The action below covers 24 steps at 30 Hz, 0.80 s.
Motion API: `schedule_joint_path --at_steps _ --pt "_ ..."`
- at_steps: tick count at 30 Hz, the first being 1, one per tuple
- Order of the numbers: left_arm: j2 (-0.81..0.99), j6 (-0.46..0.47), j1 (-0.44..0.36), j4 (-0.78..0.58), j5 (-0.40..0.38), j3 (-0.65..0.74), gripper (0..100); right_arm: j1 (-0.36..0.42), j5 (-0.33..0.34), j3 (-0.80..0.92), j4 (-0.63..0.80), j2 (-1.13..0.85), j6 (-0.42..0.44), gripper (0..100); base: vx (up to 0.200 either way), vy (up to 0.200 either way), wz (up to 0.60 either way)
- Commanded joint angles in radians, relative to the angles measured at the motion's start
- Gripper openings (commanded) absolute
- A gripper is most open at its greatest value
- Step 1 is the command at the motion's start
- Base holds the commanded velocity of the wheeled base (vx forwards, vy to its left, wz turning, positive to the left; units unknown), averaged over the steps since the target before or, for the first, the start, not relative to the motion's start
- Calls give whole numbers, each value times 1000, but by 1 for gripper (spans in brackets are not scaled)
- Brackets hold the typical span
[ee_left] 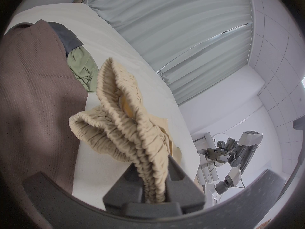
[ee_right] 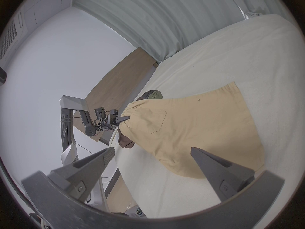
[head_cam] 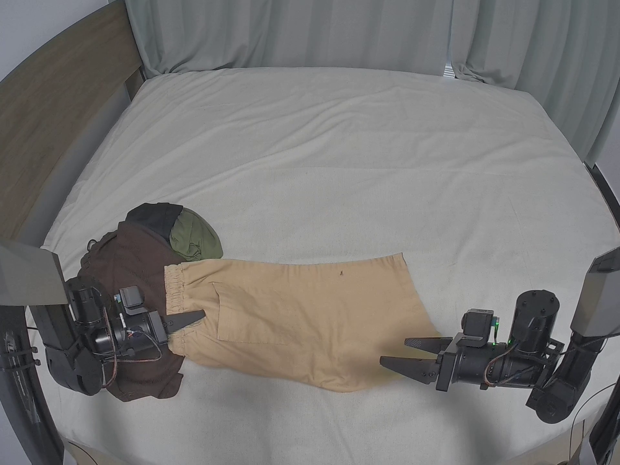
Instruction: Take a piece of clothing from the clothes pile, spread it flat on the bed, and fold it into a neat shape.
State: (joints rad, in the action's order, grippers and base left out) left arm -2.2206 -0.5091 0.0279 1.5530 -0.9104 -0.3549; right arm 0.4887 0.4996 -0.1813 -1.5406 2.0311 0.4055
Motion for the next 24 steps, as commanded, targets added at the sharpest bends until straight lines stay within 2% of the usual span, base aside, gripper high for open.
schedule_joint_path --at_steps 1,8,14,24 --pt "24 3 32 2 -11 19 0 5 1 0 -1 5 -1 100 0 0 0" --pt "39 3 98 1 -62 25 0 7 1 0 -1 3 -1 100 0 0 0" --pt "55 4 103 1 -70 36 0 14 1 -1 -1 5 -1 100 0 0 0" --pt "75 34 -11 1 -31 25 0 11 -1 -1 -1 -2 -1 100 0 0 0"
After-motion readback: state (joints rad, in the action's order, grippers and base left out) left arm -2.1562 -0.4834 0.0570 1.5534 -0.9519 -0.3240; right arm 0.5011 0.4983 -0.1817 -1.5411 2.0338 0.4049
